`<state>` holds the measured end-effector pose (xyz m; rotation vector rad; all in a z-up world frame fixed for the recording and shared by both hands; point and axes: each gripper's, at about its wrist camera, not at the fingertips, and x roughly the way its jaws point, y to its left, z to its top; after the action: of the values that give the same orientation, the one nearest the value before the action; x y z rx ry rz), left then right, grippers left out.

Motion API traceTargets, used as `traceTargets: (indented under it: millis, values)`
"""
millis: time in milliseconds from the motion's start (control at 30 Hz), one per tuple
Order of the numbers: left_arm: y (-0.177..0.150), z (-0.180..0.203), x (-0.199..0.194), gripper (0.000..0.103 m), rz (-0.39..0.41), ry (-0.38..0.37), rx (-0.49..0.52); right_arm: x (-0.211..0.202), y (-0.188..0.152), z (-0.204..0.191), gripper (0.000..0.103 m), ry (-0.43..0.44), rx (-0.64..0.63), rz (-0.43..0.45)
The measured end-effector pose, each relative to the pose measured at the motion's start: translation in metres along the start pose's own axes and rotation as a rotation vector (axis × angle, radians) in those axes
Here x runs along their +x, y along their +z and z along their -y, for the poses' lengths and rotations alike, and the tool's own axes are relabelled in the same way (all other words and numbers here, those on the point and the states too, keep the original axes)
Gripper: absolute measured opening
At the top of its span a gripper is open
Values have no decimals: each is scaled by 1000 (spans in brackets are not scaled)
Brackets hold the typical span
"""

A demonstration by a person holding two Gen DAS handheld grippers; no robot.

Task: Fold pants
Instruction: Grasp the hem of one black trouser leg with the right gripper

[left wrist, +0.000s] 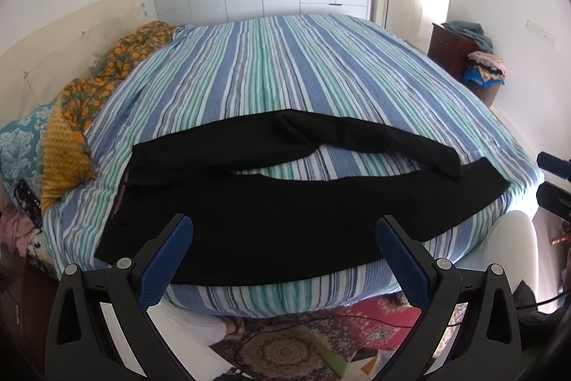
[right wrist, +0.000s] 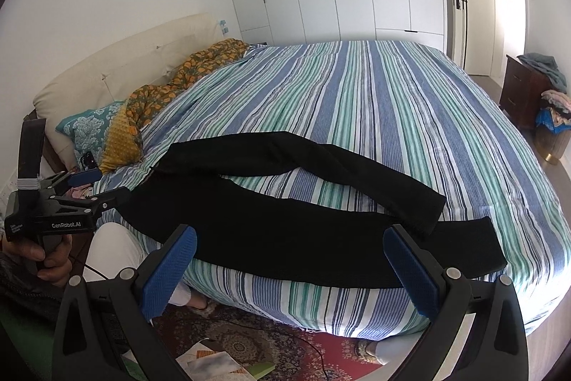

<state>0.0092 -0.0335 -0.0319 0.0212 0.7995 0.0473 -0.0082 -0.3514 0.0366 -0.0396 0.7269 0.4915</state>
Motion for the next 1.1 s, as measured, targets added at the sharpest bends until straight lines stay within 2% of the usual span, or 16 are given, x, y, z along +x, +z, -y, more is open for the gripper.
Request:
traceTargets:
  millis: [167, 300, 467, 533, 633, 700, 800, 933, 967, 1033, 1067, 1100]
  values:
    - [1, 3, 4, 102, -3, -26, -4, 1, 0, -14, 103, 54, -48, 21]
    - [4, 12, 6, 102, 5, -46, 16, 7, -1, -26, 103, 32, -96, 36]
    - [5, 13, 11, 102, 3, -34, 24, 21, -2, -24, 103, 60, -108, 41]
    - [3, 8, 16, 102, -14, -30, 9, 41, -7, -6, 103, 6, -149, 14]
    - [-1, -1, 24, 102, -36, -4, -10, 93, -20, 48, 103, -163, -191, -114]
    - [-5, -5, 30, 102, -53, 22, -18, 130, -27, 82, 95, -261, -234, -210]
    - [-9, -11, 43, 102, -93, 42, -38, 171, -29, 109, 90, -281, -294, -264]
    - [-11, -9, 59, 102, -140, 30, -45, 229, -27, 111, 86, -278, -376, -263]
    - [-10, -8, 63, 102, -147, 33, -37, 247, -27, 113, 79, -288, -401, -270]
    - [-9, -7, 68, 102, -160, 49, -18, 279, -25, 120, 39, -306, -425, -315]
    - [-9, -8, 70, 102, -163, 59, -10, 291, -20, 129, 5, -297, -402, -357]
    - [-8, -9, 71, 102, -163, 69, -6, 294, -10, 138, 5, -270, -350, -379]
